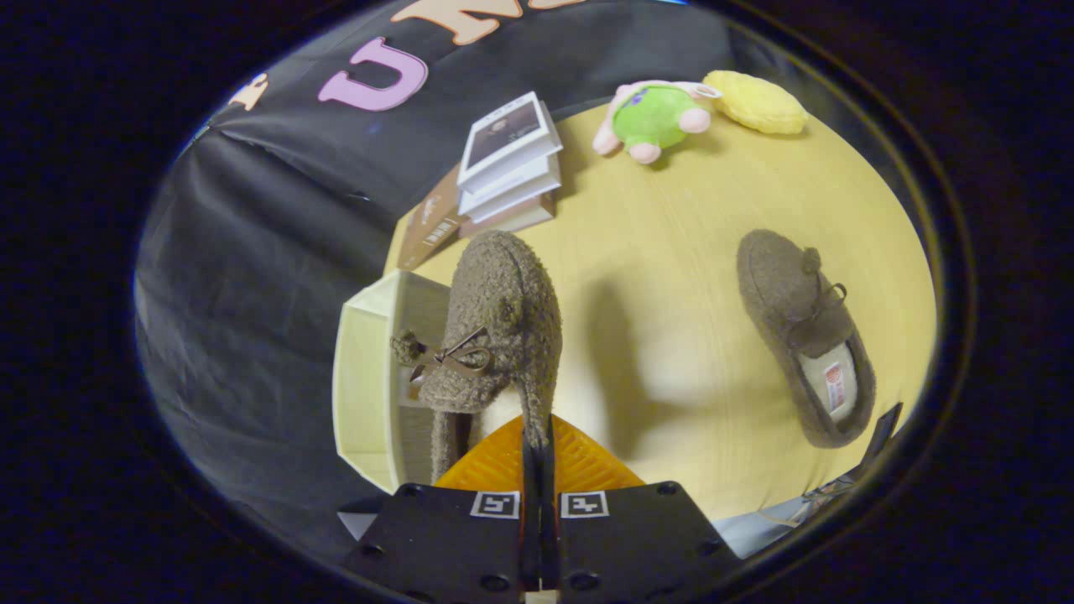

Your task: Open the storage box then place both shoes into the box .Put the left shoe in first, then the right shoe, with the right side of both shoes facing outward in a uniform manner.

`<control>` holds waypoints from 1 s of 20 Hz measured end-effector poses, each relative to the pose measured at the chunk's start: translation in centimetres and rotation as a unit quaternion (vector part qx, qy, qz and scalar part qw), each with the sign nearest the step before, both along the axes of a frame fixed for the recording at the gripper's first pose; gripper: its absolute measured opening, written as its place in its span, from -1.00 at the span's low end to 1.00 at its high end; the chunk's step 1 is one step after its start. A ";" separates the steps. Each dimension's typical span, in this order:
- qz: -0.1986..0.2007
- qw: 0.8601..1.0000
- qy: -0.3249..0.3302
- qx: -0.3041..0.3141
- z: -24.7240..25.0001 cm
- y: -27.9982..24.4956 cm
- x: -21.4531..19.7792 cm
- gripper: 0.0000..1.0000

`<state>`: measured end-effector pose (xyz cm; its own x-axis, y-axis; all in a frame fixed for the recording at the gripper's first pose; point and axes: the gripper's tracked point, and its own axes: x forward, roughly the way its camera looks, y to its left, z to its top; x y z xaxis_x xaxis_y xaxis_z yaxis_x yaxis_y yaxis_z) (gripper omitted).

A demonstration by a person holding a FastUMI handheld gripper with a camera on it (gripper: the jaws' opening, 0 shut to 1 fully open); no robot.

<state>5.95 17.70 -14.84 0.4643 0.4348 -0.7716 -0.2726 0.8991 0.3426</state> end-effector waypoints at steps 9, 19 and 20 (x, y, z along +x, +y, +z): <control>0.084 0.996 0.016 0.031 2.0 12.6 -3.7 -0.92; 0.051 0.995 0.055 -0.060 -7.8 20.1 -2.7 -0.92; 0.043 0.995 0.050 -0.072 -7.8 20.3 -2.4 -0.92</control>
